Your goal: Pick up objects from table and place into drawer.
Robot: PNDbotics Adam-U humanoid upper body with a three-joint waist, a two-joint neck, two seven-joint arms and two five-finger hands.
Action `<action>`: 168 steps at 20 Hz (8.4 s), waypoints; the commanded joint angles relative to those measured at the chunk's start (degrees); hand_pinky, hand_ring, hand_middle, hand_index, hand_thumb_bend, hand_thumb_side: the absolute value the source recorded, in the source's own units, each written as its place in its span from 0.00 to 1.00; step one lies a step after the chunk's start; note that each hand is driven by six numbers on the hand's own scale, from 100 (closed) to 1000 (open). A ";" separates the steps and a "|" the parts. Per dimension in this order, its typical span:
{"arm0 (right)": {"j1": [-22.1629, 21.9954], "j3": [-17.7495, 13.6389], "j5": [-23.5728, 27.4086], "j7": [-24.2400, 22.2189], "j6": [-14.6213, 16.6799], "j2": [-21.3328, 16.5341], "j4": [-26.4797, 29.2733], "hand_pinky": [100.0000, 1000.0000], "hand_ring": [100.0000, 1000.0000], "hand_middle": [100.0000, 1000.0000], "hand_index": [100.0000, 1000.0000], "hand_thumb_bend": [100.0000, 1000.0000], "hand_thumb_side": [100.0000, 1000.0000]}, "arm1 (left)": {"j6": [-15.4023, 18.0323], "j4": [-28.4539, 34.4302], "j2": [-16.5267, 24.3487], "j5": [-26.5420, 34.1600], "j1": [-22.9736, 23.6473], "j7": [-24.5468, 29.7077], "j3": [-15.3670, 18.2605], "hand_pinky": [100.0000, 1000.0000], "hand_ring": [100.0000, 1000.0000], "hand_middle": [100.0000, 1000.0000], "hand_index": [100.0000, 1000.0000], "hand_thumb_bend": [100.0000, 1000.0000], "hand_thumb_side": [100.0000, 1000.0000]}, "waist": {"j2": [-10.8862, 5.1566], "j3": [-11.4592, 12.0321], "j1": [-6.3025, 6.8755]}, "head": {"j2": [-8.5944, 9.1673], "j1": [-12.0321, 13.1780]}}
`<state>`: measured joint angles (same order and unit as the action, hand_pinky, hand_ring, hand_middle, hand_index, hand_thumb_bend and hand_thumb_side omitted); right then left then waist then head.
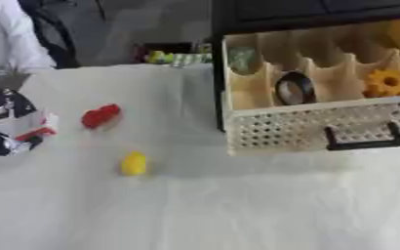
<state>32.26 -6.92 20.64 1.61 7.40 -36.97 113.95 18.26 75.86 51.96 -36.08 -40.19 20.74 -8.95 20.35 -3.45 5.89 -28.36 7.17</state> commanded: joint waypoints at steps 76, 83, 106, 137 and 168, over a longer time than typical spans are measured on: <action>7.30 2.43 3.24 -1.70 -7.88 5.06 0.64 0.69 0.68 0.32 0.69 0.00 1.00 | -6.21 -0.80 -29.25 28.10 -29.47 10.52 -7.12 0.49 0.69 0.71 0.91 0.00 0.94 | -3.47 -6.34 5.42 | 5.11 -4.03; 7.42 2.34 3.30 -1.61 -8.17 5.25 0.64 0.69 0.67 0.32 0.69 0.00 1.00 | -4.02 -0.97 -29.27 26.95 -29.34 11.76 -6.92 0.58 0.78 0.82 1.00 0.00 0.98 | -3.45 -6.46 5.50 | 4.85 -3.91; 7.63 2.52 3.51 -2.64 -9.66 5.82 0.64 0.69 0.67 0.31 0.68 0.00 1.00 | -5.74 -2.89 -29.24 16.01 -29.63 -4.01 -6.37 0.66 0.85 0.92 1.00 0.00 0.18 | -3.01 -7.18 6.46 | 4.82 -3.76; 7.60 1.79 4.06 1.55 -6.09 3.97 0.64 0.68 0.66 0.32 0.68 0.00 1.00 | -20.09 37.06 -16.18 49.99 -15.50 -11.25 1.02 0.52 0.71 0.72 0.90 0.00 0.47 | -5.17 -2.70 1.33 | 0.20 -6.23; 5.51 12.40 6.94 -38.17 12.77 -26.46 0.64 0.59 0.74 0.42 0.76 0.00 1.00 | -11.64 38.73 -26.47 58.67 20.77 8.59 6.36 0.38 0.58 0.59 0.83 0.00 0.75 | -7.72 -0.05 -4.99 | -3.23 -5.08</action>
<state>37.26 5.55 26.53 -34.66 19.88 -60.61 113.97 7.06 113.79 25.38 22.61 -19.08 28.45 -3.35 13.65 -3.52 1.00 -31.22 2.14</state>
